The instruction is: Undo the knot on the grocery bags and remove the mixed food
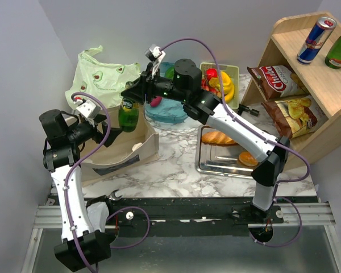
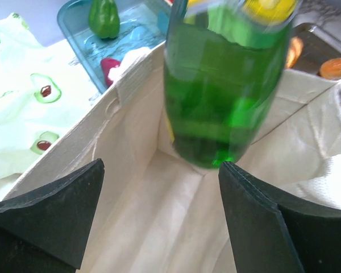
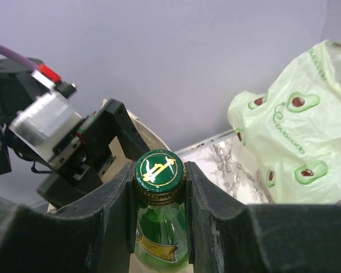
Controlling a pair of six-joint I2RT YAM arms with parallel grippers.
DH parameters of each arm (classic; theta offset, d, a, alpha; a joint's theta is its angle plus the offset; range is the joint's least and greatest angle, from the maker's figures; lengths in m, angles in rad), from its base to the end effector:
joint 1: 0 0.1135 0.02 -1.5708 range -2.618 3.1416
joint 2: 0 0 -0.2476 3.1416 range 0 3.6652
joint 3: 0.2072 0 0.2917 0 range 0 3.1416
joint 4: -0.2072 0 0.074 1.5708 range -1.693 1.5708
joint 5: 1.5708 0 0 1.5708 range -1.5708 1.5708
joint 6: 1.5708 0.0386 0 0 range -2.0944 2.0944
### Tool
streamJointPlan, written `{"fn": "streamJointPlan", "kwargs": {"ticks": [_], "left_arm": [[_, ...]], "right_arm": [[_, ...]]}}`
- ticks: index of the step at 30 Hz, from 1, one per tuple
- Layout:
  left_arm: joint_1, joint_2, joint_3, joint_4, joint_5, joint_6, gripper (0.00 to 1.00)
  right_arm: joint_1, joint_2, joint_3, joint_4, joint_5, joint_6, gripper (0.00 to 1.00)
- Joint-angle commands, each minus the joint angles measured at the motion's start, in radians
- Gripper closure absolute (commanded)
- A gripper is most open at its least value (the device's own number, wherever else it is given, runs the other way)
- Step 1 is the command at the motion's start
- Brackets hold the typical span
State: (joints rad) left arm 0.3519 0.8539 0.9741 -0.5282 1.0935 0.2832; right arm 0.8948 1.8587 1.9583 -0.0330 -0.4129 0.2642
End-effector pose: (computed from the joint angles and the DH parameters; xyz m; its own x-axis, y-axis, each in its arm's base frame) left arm 0.2162 0.0429 0.3576 -0.1880 0.0677 -0.9798 0.6869 0.7221 -0.0819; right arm 0.2867 0.3822 0.4463 -0.2118 0.1182 -0.9701 -0.9424 0.2382 0.2348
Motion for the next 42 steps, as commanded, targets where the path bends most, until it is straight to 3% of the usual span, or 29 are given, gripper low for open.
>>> {"fn": "streamJointPlan", "kwargs": {"ticks": [1,7,15,29,38,42], "left_arm": [[0.009,0.016,-0.017,-0.023,-0.111,0.102,0.20],[0.007,0.074,-0.012,-0.022,-0.255,0.143,0.26],[-0.019,0.129,-0.001,-0.001,-0.289,0.157,0.28],[-0.141,0.221,0.043,0.008,-0.350,0.189,0.28],[-0.191,0.246,0.034,0.042,-0.368,0.170,0.28],[-0.196,0.260,0.037,0.047,-0.365,0.163,0.28]], "right_arm": [[-0.017,-0.119,0.118,0.105,0.078,-0.018,0.99],[-0.028,-0.211,0.208,-0.050,0.225,-0.233,0.99],[-0.144,-0.442,0.084,-0.185,0.374,-0.408,0.99],[-0.642,-0.689,0.025,-0.295,0.274,-0.308,0.99],[-0.918,-0.699,0.134,-0.324,0.403,-0.267,0.99],[-0.960,-0.714,0.134,-0.326,0.511,-0.232,0.99]]}}
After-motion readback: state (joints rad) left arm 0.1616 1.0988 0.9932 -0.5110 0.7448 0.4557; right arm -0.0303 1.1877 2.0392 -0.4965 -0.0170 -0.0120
